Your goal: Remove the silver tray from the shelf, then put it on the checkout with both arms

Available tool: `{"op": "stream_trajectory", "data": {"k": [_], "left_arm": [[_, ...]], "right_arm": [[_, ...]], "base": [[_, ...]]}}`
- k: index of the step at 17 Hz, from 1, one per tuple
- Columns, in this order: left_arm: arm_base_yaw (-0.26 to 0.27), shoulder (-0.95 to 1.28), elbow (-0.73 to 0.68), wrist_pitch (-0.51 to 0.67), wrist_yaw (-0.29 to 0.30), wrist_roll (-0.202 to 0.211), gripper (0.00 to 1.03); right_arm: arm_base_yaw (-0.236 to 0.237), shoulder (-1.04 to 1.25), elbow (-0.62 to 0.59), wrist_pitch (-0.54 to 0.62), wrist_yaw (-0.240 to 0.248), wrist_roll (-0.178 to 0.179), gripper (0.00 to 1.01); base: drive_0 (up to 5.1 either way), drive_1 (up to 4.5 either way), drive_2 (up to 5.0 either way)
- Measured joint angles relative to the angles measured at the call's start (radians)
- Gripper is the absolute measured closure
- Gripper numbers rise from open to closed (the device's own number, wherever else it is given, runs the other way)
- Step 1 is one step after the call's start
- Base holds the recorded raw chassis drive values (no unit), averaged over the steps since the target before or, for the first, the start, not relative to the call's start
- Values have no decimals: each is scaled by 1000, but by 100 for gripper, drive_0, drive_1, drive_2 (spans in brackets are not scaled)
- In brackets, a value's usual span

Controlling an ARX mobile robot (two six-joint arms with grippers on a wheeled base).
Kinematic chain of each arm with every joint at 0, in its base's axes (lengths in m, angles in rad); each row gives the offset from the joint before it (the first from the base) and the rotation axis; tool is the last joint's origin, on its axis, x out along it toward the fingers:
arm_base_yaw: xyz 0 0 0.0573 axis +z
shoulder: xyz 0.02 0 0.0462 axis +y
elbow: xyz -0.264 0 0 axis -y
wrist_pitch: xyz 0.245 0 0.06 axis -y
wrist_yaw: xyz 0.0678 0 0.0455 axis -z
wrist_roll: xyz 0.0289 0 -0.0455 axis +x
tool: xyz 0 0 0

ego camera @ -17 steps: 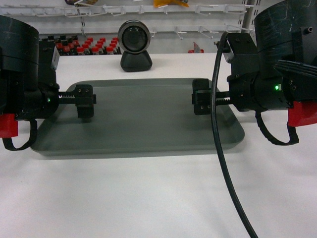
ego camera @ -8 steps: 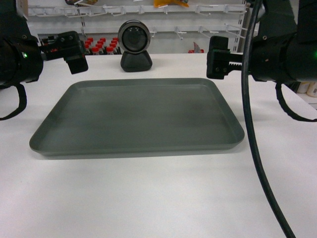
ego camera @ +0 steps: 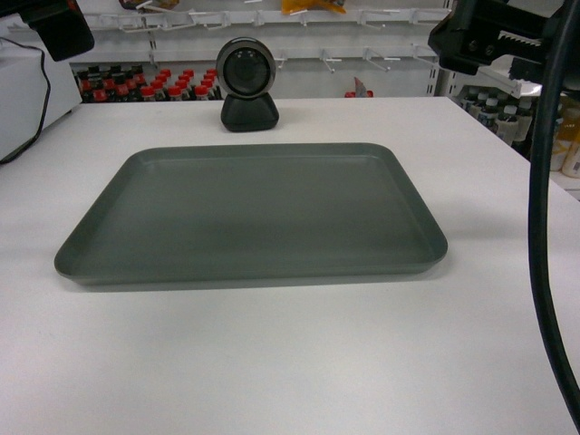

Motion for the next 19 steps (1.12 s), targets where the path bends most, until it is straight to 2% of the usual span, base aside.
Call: {"op": "stream_trajectory", "data": {"k": [3, 7, 8, 9, 11, 12, 13, 14, 15, 17, 18, 19], "left_arm": [[-1, -97, -50, -18, -47, 26, 5], [2, -136, -74, -6, -77, 31, 6], [25, -174, -142, 130, 47, 109, 18], [39, -251, -244, 182, 129, 195, 32], [59, -330, -362, 218, 157, 251, 56], [66, -362, -416, 225, 168, 264, 69], [75, -415, -480, 232, 181, 270, 87], [125, -465, -523, 232, 235, 270, 101], [151, -514, -565, 226, 236, 272, 101], [142, -608, -631, 191, 248, 273, 101], [142, -668, -659, 162, 248, 273, 101], [144, -766, -700, 105, 248, 273, 101]], "right_arm": [[1, -97, -77, 7, 14, 2, 3], [14, -169, -116, -7, 39, 13, 3], [24, -192, -174, 123, 181, -59, 14], [9, -272, -285, 172, 271, -156, 28], [-54, -404, -422, 179, 263, -221, 52], [-68, -454, -482, 196, 252, -230, 65], [-80, -510, -557, 207, 222, -240, 83], [-94, -555, -614, 210, 206, -247, 98], [-114, -610, -668, 209, 200, -250, 99], [-135, -713, -744, 185, 159, -250, 99], [-205, -772, -782, 159, 113, -250, 99], [-203, -877, -827, 103, 103, -251, 99]], "base": [[0, 0, 0], [0, 0, 0], [0, 0, 0], [0, 0, 0], [0, 0, 0], [0, 0, 0], [0, 0, 0], [0, 0, 0], [0, 0, 0], [0, 0, 0], [0, 0, 0], [0, 0, 0]]}}
